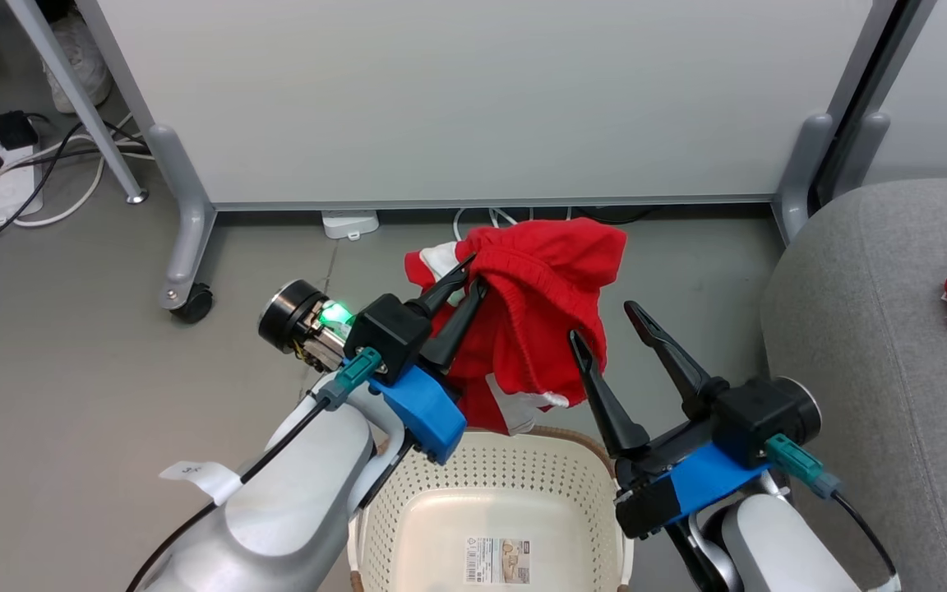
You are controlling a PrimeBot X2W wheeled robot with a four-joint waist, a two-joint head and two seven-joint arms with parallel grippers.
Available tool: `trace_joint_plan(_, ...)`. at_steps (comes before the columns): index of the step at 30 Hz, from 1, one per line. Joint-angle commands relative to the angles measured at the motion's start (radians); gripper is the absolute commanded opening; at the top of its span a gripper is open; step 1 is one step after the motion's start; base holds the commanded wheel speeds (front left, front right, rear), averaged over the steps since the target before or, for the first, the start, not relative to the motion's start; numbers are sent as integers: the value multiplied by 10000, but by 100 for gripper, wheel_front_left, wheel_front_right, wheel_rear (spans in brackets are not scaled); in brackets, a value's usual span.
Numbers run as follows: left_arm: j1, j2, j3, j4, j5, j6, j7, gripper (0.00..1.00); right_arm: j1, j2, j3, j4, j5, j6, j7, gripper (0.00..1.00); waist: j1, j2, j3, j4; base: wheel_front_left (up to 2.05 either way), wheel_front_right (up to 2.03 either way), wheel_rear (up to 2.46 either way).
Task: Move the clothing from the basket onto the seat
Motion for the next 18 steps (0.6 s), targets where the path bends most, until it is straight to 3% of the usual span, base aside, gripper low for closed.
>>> trace_joint_plan(1, -145, -22, 15, -30, 33, 3, -47, 0, -104, -15, 15, 110, -71, 5, -34, 100, -1, 0, 42, 50, 0, 0, 0)
trace_joint_plan(7, -288, -139, -55, -202, 122, 2, -47, 0, -827, -12, 276, 1640, -56, 5, -34, 100, -1, 0, 250, 251, 0, 0, 0)
trace_joint_plan(15, -316, -275, -133, -296, 178, -33, -47, 0, -1722, -10, 880, 2729, 603, 5, -36, 100, -1, 0, 418, 416, 0, 0, 0)
trace_joint_plan(16, -317, -287, -138, -291, 181, -43, -47, 0, -1786, -10, 956, 2819, 731, 5, -34, 79, -1, 0, 421, 426, 0, 0, 0)
trace_joint_plan(17, -319, -303, -145, -280, 180, -53, -47, 0, -1848, -10, 1023, 2890, 863, 5, -34, 0, -1, 0, 420, 433, 0, 0, 0)
trace_joint_plan(18, -321, -317, -146, -271, 174, -63, -47, 0, -1913, -11, 1079, 2944, 976, 5, -34, 0, -1, 0, 418, 437, 0, 0, 0)
